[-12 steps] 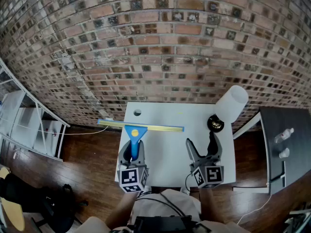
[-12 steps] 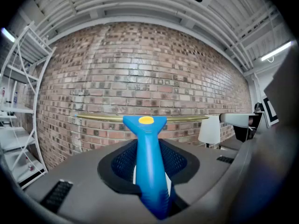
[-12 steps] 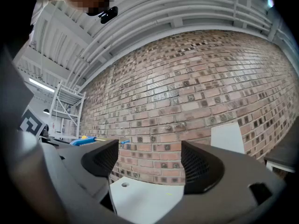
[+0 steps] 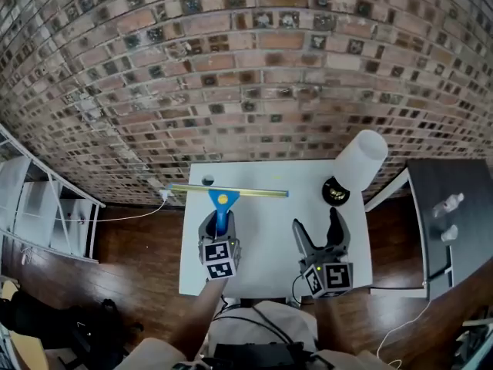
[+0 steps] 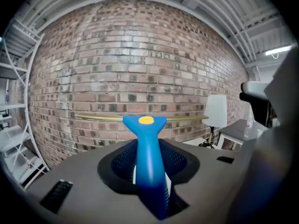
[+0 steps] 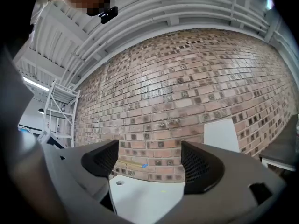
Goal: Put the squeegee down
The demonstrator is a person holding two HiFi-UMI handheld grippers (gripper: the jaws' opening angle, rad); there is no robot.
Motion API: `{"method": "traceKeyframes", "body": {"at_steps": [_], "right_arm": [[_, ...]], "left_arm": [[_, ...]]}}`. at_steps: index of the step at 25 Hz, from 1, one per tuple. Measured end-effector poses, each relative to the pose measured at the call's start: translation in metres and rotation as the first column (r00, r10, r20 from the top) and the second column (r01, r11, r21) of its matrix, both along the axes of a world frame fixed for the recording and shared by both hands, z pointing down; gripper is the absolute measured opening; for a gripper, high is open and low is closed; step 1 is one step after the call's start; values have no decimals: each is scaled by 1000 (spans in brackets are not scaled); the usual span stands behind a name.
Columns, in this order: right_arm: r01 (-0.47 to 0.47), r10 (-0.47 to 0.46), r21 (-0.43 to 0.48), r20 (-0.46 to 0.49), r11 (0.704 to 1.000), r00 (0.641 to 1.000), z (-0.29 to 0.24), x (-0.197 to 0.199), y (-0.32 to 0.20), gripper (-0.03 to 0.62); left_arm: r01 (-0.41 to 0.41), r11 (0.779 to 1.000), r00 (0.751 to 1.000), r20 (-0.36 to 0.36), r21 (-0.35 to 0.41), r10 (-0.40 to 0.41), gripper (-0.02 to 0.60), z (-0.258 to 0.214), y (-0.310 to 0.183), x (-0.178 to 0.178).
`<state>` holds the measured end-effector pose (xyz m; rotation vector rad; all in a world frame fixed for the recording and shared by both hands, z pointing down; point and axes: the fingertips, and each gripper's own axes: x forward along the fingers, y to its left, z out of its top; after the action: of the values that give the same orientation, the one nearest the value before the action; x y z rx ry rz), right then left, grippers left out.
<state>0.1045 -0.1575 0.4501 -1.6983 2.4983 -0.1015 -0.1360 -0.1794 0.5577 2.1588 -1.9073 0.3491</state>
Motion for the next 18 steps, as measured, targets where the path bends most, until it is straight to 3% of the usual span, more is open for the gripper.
{"method": "traceKeyframes", "body": {"at_steps": [7,10,13,18], "right_arm": [[-29,28,-33,-25,999,999,13,14,-13,449],[-32,30,-63,-27,998,999,23,16,-15,449],[-31,27,-90,-46,995,999,29,16,-14,449],[-20,13,-93,-80,995,997,31,15,-14,449]], "left_arm": [[-13,983,999,27,-185,18,120,86,-91,20],[-4,954,999,34,-299,15,120,137,-114,25],[17,911,1000,-7,-413,-22,120,194,-123,28],[31,877,999,4,-480,-33,120,234,-131,29]]}}
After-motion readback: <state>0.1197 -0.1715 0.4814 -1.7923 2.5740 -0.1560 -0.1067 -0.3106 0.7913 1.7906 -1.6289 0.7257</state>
